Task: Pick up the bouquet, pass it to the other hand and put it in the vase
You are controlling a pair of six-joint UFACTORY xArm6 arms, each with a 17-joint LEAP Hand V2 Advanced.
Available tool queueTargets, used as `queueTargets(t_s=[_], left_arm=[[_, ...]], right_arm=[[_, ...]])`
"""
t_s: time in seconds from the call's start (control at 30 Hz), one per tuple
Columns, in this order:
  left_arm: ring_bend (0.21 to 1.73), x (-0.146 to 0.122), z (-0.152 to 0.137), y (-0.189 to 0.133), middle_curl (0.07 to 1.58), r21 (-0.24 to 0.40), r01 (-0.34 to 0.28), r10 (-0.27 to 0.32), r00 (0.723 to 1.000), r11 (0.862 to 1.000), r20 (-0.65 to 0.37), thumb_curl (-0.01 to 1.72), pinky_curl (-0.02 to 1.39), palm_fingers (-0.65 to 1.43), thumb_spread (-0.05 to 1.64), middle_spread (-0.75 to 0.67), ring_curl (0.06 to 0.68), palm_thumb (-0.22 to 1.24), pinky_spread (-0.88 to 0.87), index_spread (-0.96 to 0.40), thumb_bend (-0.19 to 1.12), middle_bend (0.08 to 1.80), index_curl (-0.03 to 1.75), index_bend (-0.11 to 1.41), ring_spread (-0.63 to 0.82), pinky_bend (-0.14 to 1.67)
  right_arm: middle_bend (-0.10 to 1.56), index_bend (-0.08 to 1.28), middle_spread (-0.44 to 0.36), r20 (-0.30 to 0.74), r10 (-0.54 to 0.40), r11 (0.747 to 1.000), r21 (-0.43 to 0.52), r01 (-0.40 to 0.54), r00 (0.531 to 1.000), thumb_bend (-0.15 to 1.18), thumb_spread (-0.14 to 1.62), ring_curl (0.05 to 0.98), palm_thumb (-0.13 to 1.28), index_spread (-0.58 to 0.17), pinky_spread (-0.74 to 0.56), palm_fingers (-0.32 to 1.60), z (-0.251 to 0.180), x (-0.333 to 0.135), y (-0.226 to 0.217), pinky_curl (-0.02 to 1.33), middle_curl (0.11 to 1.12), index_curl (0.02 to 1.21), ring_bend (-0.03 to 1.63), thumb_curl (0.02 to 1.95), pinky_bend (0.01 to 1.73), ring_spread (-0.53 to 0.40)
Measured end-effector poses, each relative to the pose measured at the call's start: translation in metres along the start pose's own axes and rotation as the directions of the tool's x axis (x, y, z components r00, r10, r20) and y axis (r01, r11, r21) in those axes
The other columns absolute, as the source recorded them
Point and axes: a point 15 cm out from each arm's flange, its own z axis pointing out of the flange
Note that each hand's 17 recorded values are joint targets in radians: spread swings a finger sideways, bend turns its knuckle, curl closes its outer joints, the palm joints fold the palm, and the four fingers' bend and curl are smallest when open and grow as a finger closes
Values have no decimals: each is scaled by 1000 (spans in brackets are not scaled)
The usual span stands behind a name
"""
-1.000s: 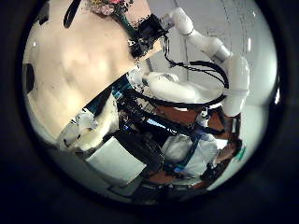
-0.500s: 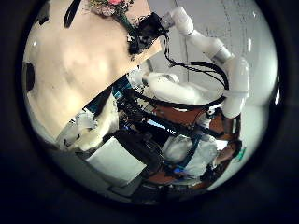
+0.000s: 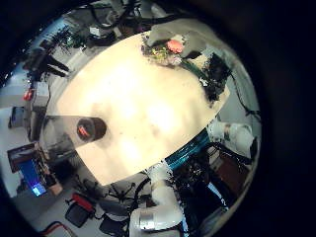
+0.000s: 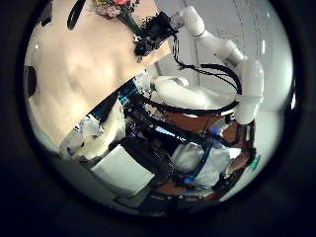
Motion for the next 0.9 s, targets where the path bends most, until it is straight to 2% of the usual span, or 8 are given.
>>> queueTargets(t_s=[0.2, 0.23, 0.27, 0.3, 0.33, 0.4, 0.6, 0.9], left_arm=[[678, 0, -1, 0, 377, 3, 5, -5, 1000, 1000, 0, 393, 94, 103, 1075, 254, 195, 589, 525, 47, -22, 259, 308, 162, 455, 628], [678, 1, -1, 0, 377, 3, 6, -6, 1000, 1000, 0, 393, 94, 102, 1075, 254, 195, 589, 526, 47, -22, 260, 308, 163, 455, 626], [678, 0, -1, 0, 377, 1, 11, -11, 1000, 1000, 0, 393, 94, 102, 1075, 254, 195, 589, 526, 47, -22, 260, 308, 163, 455, 626], [678, 0, -1, 0, 377, 2, 21, -21, 1000, 1000, 0, 393, 94, 102, 1075, 254, 195, 589, 526, 47, -22, 260, 308, 163, 455, 625], [678, 0, -1, -1, 377, 2, 33, -33, 999, 999, 0, 393, 94, 102, 1075, 254, 195, 589, 526, 47, -22, 260, 308, 163, 455, 625], [677, 1, -2, -1, 378, 3, 55, -55, 998, 998, 1, 393, 94, 103, 1075, 254, 195, 589, 526, 47, -22, 262, 308, 161, 455, 626], [682, 5, -6, 0, 378, -7, 150, -150, 989, 989, 6, 392, 91, 110, 1075, 244, 195, 591, 521, 48, -21, 260, 309, 163, 454, 622], [680, -12, -24, 18, 379, -6, 256, -257, 966, 967, -23, 396, 89, 113, 1075, 243, 192, 608, 519, 43, -21, 265, 312, 163, 454, 619]], right_arm=[[1322, 1071, -145, 0, 0, 1000, 0, 0, 1000, -30, 1060, 615, 1044, -315, -171, 1158, 0, 0, 0, 402, 795, 928, 1475, 669, 1527, -184], [1266, 979, -150, 0, 0, 1000, 0, 0, 1000, -91, 1081, 588, 892, -314, -246, 1097, 0, 0, 0, 384, 753, 885, 1438, 623, 1441, -194], [1243, 933, -152, 0, 0, 1000, 0, 0, 1000, -81, 1087, 584, 869, -320, -265, 1075, 0, 0, 0, 386, 740, 873, 1437, 615, 1432, -200], [1101, 651, -157, 0, 0, 1000, 0, 0, 1000, -142, 1076, 579, 683, -345, -333, 594, 0, 0, 0, 407, 705, 824, 1426, 575, 1485, -231], [1007, 559, -151, 0, 0, 1000, 0, 0, 1000, -108, 1078, 603, 625, -361, -294, 317, 0, 0, 0, 448, 688, 824, 1402, 559, 1545, -215], [853, 436, -122, 0, 0, 1000, 0, 0, 1000, -74, 1079, 528, 537, -415, -133, 17, 0, 0, 0, 408, 604, 689, 1242, 532, 1486, -132], [611, 358, -53, 0, 0, 1000, 0, 0, 1000, -33, 1090, 341, 449, -474, 250, -51, 0, 0, 0, 278, 459, 497, 964, 478, 1287, 87], [504, 289, -22, 0, 0, 1000, 0, 0, 1000, -24, 1102, 267, 442, -465, 405, 24, 0, 0, 0, 188, 392, 424, 821, 445, 1062, 160]])
